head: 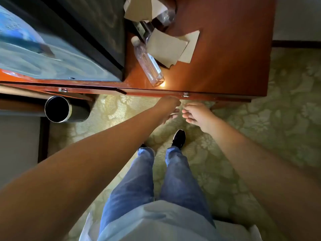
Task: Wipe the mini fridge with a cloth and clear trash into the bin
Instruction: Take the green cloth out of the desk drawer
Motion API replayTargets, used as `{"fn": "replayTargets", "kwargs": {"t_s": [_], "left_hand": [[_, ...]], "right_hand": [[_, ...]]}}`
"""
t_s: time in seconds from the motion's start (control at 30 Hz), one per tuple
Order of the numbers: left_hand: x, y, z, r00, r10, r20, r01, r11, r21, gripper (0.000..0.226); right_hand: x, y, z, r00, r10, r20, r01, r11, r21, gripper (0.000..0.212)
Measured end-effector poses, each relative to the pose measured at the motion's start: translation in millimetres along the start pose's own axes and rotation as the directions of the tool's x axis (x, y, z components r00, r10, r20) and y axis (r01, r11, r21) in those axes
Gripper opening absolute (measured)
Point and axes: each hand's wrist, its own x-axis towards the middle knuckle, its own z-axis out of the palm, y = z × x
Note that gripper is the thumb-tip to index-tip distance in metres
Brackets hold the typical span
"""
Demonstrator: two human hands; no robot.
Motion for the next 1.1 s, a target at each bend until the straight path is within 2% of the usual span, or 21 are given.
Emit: {"fn": "replayTargets", "kwargs": {"t_s": [0.13, 0.2, 0.27, 0.33, 0.4, 0.43, 0.57, 0.73, 0.8, 0.87, 0.97, 1.03, 1.1], "left_hand": [[31.8, -6.1, 12.5, 0.998, -0.051, 0.04, 0.052, 0.999, -0.013, 0.051], [48.8, -11.9, 18.9, 0.997, -0.055, 0.052, 0.055, 0.998, -0.003, 0.058], [60.5, -15.3, 24.6, 0.998, -0.041, 0.055, 0.041, 0.999, 0.007, 0.06], [73.7, -20.7, 28.9, 0.998, -0.035, 0.044, 0.034, 0.999, 0.027, 0.057], [82.0, -23.4, 32.0, 1.0, -0.023, 0.008, 0.023, 0.999, 0.038, 0.043], [85.3, -23.8, 33.1, 1.0, -0.015, -0.017, 0.015, 0.999, 0.041, 0.036], [98.5, -22.4, 38.4, 0.992, 0.019, -0.123, -0.012, 0.998, 0.054, 0.02], [104.0, -22.0, 40.5, 0.984, 0.097, -0.151, -0.073, 0.985, 0.156, 0.029], [99.8, -21.0, 38.8, 0.983, 0.12, -0.137, -0.095, 0.98, 0.173, 0.032], [97.3, -20.8, 36.9, 0.985, 0.12, -0.121, -0.092, 0.972, 0.216, 0.032], [90.4, -26.8, 37.6, 0.994, 0.054, -0.091, -0.021, 0.942, 0.335, 0.031], [81.0, -36.5, 37.5, 0.997, -0.049, -0.061, 0.068, 0.93, 0.362, 0.03], [63.2, -44.5, 34.3, 0.979, -0.205, 0.003, 0.184, 0.884, 0.431, 0.02]], "right_hand": [[31.2, 4.0, 2.5, 0.992, 0.001, -0.128, 0.004, 0.999, 0.041, 0.043], [44.8, 5.8, 4.8, 0.989, -0.015, -0.145, 0.021, 0.999, 0.043, 0.05], [56.5, 8.7, 6.6, 0.989, -0.012, -0.145, 0.021, 0.998, 0.06, 0.047], [66.1, 14.1, 7.8, 0.989, -0.014, -0.149, 0.023, 0.998, 0.057, 0.031], [72.7, 17.2, 9.1, 0.987, -0.044, -0.155, 0.054, 0.997, 0.062, 0.011], [75.7, 18.0, 9.6, 0.986, -0.062, -0.155, 0.073, 0.995, 0.068, 0.009], [86.8, 15.7, 11.1, 0.979, -0.059, -0.196, 0.074, 0.995, 0.065, 0.02], [87.4, 15.7, 13.0, 0.977, -0.083, -0.198, 0.087, 0.996, 0.014, 0.028], [85.2, 12.2, 12.1, 0.981, -0.059, -0.184, 0.065, 0.998, 0.027, 0.026], [82.2, 7.8, 9.1, 0.989, -0.029, -0.143, 0.024, 0.999, -0.037, 0.025], [70.6, 10.6, 5.7, 0.995, 0.06, -0.079, -0.072, 0.984, -0.166, 0.027], [57.2, 21.0, 3.5, 0.989, 0.133, -0.063, -0.142, 0.973, -0.183, 0.024], [39.2, 31.4, -0.9, 0.974, 0.225, -0.031, -0.225, 0.934, -0.279, 0.018]]}}
